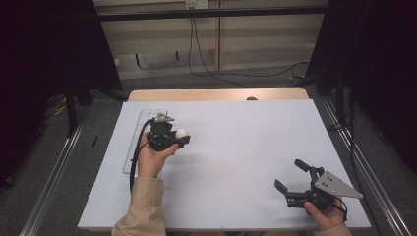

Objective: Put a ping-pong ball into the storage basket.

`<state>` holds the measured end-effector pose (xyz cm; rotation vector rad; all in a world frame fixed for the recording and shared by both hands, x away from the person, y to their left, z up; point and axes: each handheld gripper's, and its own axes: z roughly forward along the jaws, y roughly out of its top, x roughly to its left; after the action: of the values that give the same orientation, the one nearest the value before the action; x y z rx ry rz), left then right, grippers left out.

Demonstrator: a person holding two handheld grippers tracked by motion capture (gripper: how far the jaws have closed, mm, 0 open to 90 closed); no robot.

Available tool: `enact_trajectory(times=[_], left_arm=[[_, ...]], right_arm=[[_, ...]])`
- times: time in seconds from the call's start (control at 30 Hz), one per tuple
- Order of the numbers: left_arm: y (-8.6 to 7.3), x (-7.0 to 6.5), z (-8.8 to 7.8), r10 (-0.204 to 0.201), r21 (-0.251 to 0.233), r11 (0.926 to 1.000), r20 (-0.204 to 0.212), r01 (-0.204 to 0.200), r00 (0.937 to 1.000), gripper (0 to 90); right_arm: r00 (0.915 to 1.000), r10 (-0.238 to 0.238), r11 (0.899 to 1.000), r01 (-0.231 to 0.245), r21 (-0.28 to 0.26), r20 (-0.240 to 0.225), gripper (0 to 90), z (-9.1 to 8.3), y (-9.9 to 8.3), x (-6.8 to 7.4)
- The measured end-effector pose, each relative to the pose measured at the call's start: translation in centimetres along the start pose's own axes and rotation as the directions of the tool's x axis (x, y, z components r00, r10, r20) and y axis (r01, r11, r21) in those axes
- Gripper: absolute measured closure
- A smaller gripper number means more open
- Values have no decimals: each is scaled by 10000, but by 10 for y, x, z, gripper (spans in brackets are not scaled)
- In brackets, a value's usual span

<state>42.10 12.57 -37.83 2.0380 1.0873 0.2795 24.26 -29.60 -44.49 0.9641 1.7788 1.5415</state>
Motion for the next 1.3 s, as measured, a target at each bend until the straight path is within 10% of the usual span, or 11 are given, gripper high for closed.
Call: enact_trajectory(times=[1.3], left_arm=[[-2, 13, -14, -125, -227, 9997, -375, 116, 9992, 510]], right_arm=[[10000, 18, 10000, -18, -3, -7, 33, 0, 0, 0]])
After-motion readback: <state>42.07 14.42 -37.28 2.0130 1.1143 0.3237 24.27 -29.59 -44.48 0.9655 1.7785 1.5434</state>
